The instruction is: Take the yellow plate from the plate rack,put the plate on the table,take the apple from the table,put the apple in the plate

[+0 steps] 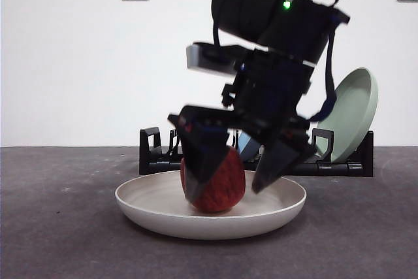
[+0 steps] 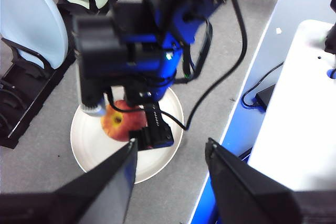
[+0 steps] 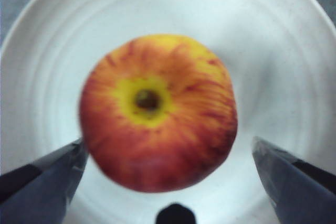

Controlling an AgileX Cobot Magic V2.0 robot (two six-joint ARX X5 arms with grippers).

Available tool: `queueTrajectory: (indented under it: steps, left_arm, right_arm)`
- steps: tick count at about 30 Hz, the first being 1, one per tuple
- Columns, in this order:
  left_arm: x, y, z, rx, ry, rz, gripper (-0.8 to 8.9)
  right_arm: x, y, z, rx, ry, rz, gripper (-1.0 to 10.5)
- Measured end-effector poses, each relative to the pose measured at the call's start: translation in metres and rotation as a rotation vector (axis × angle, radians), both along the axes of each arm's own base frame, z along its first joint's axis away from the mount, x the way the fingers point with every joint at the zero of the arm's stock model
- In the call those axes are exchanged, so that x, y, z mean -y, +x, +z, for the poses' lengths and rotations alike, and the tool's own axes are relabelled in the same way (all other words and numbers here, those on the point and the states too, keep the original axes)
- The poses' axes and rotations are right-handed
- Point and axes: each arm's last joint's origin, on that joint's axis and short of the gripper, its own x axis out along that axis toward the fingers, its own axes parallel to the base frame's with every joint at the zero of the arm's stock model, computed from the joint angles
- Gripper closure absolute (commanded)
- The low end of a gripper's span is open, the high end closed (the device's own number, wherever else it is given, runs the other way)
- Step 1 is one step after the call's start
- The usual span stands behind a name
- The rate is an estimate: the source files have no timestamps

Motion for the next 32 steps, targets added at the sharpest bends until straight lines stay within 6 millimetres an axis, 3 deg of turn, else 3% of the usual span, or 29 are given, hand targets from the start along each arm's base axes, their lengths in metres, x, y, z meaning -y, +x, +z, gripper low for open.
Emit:
queueTrajectory:
  steps: [6,14,23,29,32]
  left_arm:
    - [0.0,0.0,0.0,0.0,0.0,0.0,5.93]
    - [0.0,0.0,0.0,0.0,0.0,0.001,5.93]
    - [-0.001,-0.001,-0.001,-0.012,0.017,0.005,5.93]
    - [-0.004,-0.002,-0.004,-0.04,0.048,0.016,6.06]
    - [-0.005,-0.003,-0.006,-0.073,0.06,-0.001,8.02]
  right_arm:
    - [0.017,-0.017,0.054,0.052,0.054,-0.003,3.8]
    - [0.07,-0.071,0.113,0.024,0.029,-0.002,3.8]
    - [0.13,-0.134,0.149,0.013,0.044,-0.017,3.9]
    - [0.147,-0.155,0.158,-0.019,0.152,0.019,6.2]
    - [0.15,-0.16,0.16,-0.026,0.187,0.034,8.6]
